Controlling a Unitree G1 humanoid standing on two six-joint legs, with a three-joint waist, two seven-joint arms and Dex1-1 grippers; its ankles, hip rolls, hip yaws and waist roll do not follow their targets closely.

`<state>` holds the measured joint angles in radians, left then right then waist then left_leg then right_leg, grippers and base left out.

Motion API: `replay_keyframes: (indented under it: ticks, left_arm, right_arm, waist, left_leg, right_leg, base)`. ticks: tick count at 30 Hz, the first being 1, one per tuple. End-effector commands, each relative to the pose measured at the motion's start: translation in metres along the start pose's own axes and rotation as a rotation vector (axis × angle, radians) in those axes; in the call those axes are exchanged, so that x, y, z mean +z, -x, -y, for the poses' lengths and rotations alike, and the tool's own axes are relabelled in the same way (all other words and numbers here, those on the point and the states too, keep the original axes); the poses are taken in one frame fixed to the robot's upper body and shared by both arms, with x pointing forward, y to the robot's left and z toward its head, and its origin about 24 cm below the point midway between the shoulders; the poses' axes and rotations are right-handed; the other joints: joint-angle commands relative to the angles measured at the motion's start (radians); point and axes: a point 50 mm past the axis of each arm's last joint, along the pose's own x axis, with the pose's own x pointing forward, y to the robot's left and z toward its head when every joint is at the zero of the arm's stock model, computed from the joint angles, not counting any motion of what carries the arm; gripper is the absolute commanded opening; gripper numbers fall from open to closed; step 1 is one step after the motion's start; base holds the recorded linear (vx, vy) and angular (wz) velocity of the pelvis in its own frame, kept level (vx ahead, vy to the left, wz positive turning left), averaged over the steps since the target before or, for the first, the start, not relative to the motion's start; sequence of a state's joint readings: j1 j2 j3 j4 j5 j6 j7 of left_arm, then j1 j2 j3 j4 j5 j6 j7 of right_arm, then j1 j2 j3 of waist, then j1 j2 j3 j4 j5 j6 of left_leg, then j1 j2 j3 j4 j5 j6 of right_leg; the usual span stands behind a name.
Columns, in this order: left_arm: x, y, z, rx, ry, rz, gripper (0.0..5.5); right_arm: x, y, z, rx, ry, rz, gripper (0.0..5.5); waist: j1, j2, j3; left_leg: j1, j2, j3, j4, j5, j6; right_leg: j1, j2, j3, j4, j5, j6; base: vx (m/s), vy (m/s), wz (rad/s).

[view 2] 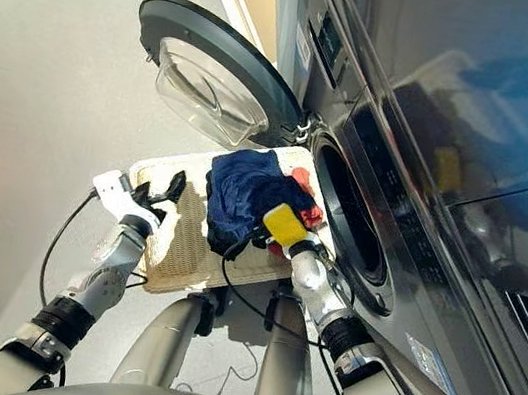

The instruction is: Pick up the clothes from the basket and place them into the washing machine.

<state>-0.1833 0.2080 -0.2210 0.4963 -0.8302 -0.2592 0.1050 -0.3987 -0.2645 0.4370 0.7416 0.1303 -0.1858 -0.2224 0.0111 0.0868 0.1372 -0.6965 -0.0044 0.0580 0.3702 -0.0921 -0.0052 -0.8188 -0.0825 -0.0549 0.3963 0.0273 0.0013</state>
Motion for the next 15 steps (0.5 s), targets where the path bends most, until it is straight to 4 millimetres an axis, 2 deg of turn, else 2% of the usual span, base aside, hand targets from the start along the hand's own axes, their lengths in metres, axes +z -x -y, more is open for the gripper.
replay_keyframes:
  ticks: [1, 5, 7, 8, 10, 11, 13, 14, 15]
  left_arm:
    - [0.011, -0.007, -0.005, 0.031, -0.098, 0.082, 5.50]
    - [-0.004, -0.007, -0.008, 0.062, -0.175, 0.025, 5.50]
    - [-0.012, -0.005, -0.008, 0.065, -0.179, -0.005, 5.50]
    - [-0.012, -0.005, -0.008, 0.065, -0.179, -0.005, 5.50]
    - [-0.015, -0.005, -0.004, 0.041, -0.203, -0.014, 5.50]
    - [-0.015, -0.005, -0.004, 0.040, -0.203, -0.014, 5.50]
    - [-0.018, -0.001, -0.005, 0.026, -0.206, -0.031, 5.50]
    - [-0.018, -0.002, -0.005, 0.025, -0.206, -0.030, 5.50]
    - [-0.019, -0.001, -0.005, 0.018, -0.211, -0.036, 5.50]
  right_arm:
    - [0.023, -0.010, 0.008, -0.104, -0.259, 0.086, 0.00]
    - [0.027, -0.016, 0.024, -0.227, -0.553, 0.092, 0.00]
    - [0.040, -0.023, 0.041, -0.325, -0.747, 0.141, 0.00]
    - [0.040, -0.023, 0.042, -0.325, -0.748, 0.142, 0.00]
    - [0.060, -0.030, 0.059, -0.390, -0.882, 0.216, 0.00]
    - [0.060, -0.030, 0.060, -0.390, -0.882, 0.216, 0.00]
    - [0.077, -0.037, 0.079, -0.447, -1.017, 0.281, 0.00]
    - [0.077, -0.037, 0.080, -0.447, -1.019, 0.282, 0.00]
    - [0.085, -0.039, 0.089, -0.470, -1.046, 0.310, 0.00]
  waist:
    - [0.016, -0.004, 0.018]
    - [0.021, 0.014, 0.041]
    - [0.027, 0.032, 0.059]
    - [0.027, 0.032, 0.058]
    - [0.034, 0.050, 0.074]
    - [0.034, 0.050, 0.073]
    - [0.048, 0.069, 0.082]
    - [0.049, 0.069, 0.081]
    - [0.053, 0.074, 0.084]
  left_leg:
    - [-0.060, -0.025, -0.005, -0.007, 0.035, 0.024]
    - [-0.091, -0.028, -0.001, -0.004, 0.040, 0.023]
    - [-0.123, -0.029, -0.003, -0.002, 0.043, 0.021]
    - [-0.125, -0.029, -0.003, -0.001, 0.043, 0.021]
    - [-0.166, -0.031, -0.002, 0.018, 0.039, 0.020]
    - [-0.169, -0.031, -0.001, 0.020, 0.039, 0.020]
    - [-0.213, -0.029, -0.001, 0.057, 0.027, 0.021]
    - [-0.216, -0.029, 0.000, 0.060, 0.026, 0.022]
    - [-0.233, -0.027, 0.001, 0.075, 0.021, 0.023]
  right_leg:
    - [0.055, 0.008, -0.016, -0.083, 0.010, 0.052]
    - [0.018, 0.005, -0.017, -0.068, 0.006, 0.050]
    - [-0.021, 0.003, -0.015, -0.054, 0.004, 0.050]
    - [-0.023, 0.003, -0.014, -0.053, 0.003, 0.050]
    - [-0.067, 0.001, -0.008, -0.029, -0.002, 0.048]
    - [-0.070, 0.001, -0.008, -0.028, -0.003, 0.048]
    - [-0.116, 0.004, -0.001, 0.011, -0.014, 0.045]
    - [-0.120, 0.005, -0.001, 0.013, -0.015, 0.045]
    - [-0.139, 0.005, 0.002, 0.027, -0.017, 0.044]
  base:
    - [0.000, 0.000, 0.000]
    - [0.000, 0.000, 0.000]
    - [0.000, 0.000, 0.000]
    - [0.000, 0.000, 0.000]
    - [0.000, 0.000, 0.000]
    - [0.000, 0.000, 0.000]
    - [0.000, 0.000, 0.000]
    - [0.000, 0.000, 0.000]
    - [0.000, 0.000, 0.000]
